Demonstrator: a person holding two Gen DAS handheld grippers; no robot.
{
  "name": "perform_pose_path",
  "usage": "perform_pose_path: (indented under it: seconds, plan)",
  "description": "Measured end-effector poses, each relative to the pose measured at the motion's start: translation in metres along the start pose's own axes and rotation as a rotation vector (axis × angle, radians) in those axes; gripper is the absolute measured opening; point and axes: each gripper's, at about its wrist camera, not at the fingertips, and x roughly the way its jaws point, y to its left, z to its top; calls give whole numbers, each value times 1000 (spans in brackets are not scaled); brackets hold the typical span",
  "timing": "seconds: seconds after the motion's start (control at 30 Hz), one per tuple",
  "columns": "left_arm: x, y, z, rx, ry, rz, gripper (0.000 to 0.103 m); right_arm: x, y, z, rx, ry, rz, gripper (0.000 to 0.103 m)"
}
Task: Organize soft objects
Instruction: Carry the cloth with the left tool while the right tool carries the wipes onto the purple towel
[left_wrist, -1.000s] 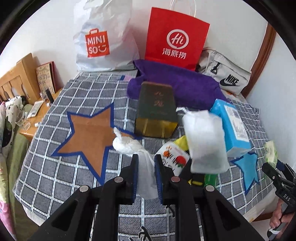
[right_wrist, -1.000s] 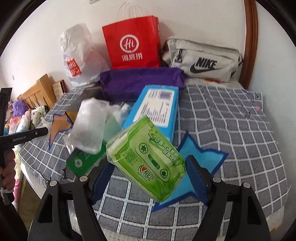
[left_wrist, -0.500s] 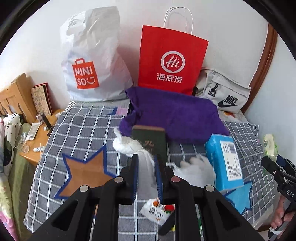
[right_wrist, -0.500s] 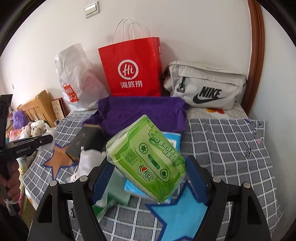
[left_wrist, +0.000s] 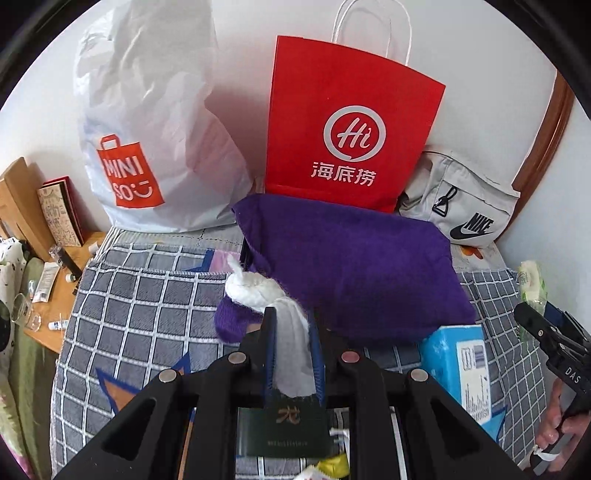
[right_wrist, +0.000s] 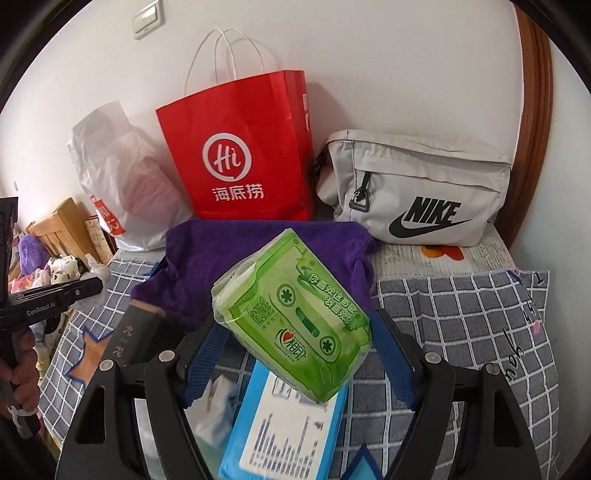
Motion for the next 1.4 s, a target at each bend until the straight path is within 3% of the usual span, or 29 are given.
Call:
perform_pose_path:
  seconds: [0.17, 0.4, 0.6, 1.0, 1.4]
  plan:
    - [25, 3, 16, 16, 22, 19, 17, 30, -7, 16, 1, 20, -7, 78]
    - [60, -2, 41, 4, 48, -27, 17, 69, -10, 44, 0, 36, 7, 78]
    - [90, -15, 59, 35, 68, -15, 17, 101, -1, 62, -55, 65, -7, 78]
    - [146, -22, 78, 72, 138, 1, 17, 167, -8, 50, -73, 197, -27, 78]
    - [171, -15, 81, 62, 188, -1, 17, 189, -8, 40, -84, 283, -43, 78]
